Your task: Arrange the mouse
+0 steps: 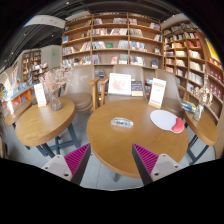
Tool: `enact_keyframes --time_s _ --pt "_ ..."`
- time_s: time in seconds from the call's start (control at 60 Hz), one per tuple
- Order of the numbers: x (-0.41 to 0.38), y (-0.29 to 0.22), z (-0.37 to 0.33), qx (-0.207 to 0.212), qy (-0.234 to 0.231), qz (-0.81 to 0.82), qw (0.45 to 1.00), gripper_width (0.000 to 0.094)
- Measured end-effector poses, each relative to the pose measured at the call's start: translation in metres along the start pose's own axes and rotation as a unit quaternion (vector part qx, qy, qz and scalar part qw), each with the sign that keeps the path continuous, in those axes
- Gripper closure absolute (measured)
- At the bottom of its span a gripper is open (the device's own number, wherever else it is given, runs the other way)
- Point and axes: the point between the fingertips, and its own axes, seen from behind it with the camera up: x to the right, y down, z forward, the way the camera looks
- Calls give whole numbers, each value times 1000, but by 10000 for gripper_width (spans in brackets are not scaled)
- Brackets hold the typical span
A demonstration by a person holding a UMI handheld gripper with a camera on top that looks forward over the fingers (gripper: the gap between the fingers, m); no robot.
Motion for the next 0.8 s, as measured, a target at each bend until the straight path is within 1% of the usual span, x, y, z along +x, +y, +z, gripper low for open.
enact_keyframes --time_s 0.083,0.117,0.217,0.233,0.317,0.533,0.717,0.8 --pt "12 -5 10 -5 20 -1 1000 89" --pt "33 -10 35 -5 24 -2 1000 91" --pt "50 -11 64 -13 33 1 999 91" --pt "34 -2 46 -14 37 2 999 89" --pt "53 -1 59 -19 37 2 999 87" --pt "65 1 104 -24 41 -6 999 90" --pt "71 -4 152 -23 26 9 999 89" --pt "77 -1 175 -34 30 10 999 90"
